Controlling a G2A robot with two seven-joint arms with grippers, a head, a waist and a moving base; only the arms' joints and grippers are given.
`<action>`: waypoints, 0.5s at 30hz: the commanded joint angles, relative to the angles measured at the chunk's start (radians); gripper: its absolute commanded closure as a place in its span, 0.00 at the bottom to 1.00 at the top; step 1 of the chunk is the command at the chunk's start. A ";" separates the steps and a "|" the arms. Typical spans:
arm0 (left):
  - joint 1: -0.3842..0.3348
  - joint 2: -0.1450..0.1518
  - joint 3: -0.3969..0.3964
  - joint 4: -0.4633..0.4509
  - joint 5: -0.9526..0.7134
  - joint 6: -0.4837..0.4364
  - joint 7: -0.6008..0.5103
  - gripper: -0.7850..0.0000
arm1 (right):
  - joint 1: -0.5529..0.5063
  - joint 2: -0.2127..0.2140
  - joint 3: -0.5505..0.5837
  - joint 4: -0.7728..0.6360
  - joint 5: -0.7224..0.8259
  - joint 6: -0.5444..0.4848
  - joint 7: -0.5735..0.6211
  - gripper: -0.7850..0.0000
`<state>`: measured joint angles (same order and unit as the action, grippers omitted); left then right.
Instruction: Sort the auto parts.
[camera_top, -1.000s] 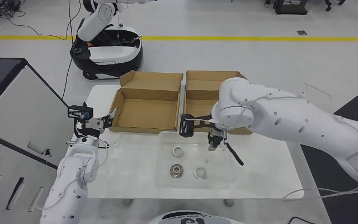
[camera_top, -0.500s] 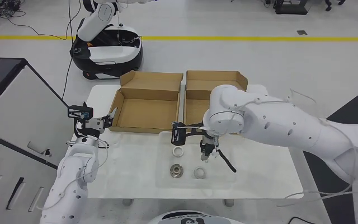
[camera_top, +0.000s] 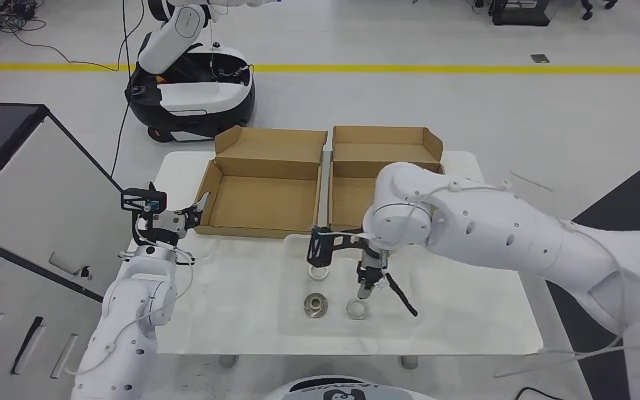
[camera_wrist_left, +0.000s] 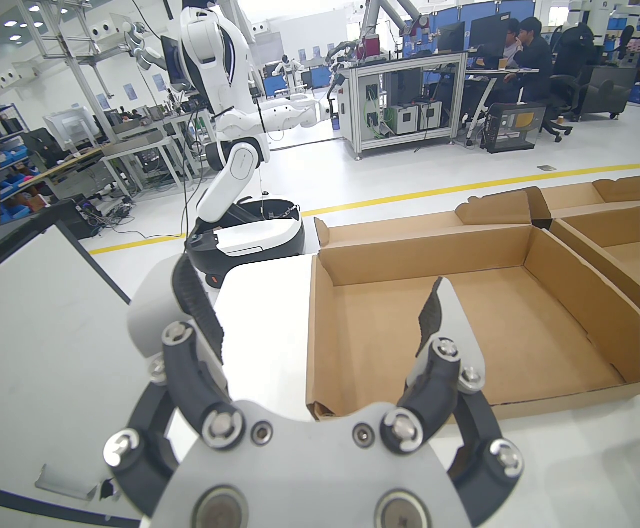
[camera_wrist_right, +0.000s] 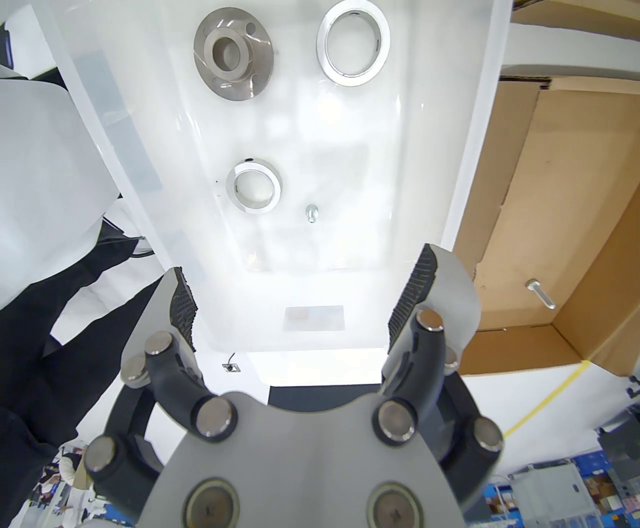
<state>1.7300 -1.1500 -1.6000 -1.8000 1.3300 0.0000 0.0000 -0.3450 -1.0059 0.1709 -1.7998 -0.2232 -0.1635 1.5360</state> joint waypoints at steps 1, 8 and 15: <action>0.000 0.000 0.000 0.000 0.000 0.000 0.000 0.00 | -0.006 0.000 0.001 0.003 0.005 0.011 0.000 0.00; 0.000 0.000 0.000 0.000 0.000 0.000 0.000 0.00 | -0.042 0.004 -0.001 0.016 -0.006 0.027 0.000 0.00; 0.000 0.000 0.000 0.000 0.000 0.000 0.000 0.00 | -0.080 0.003 -0.001 0.032 -0.043 0.026 0.000 0.01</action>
<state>1.7300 -1.1500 -1.6000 -1.8000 1.3300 0.0000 0.0000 -0.4215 -1.0025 0.1700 -1.7690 -0.2645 -0.1384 1.5359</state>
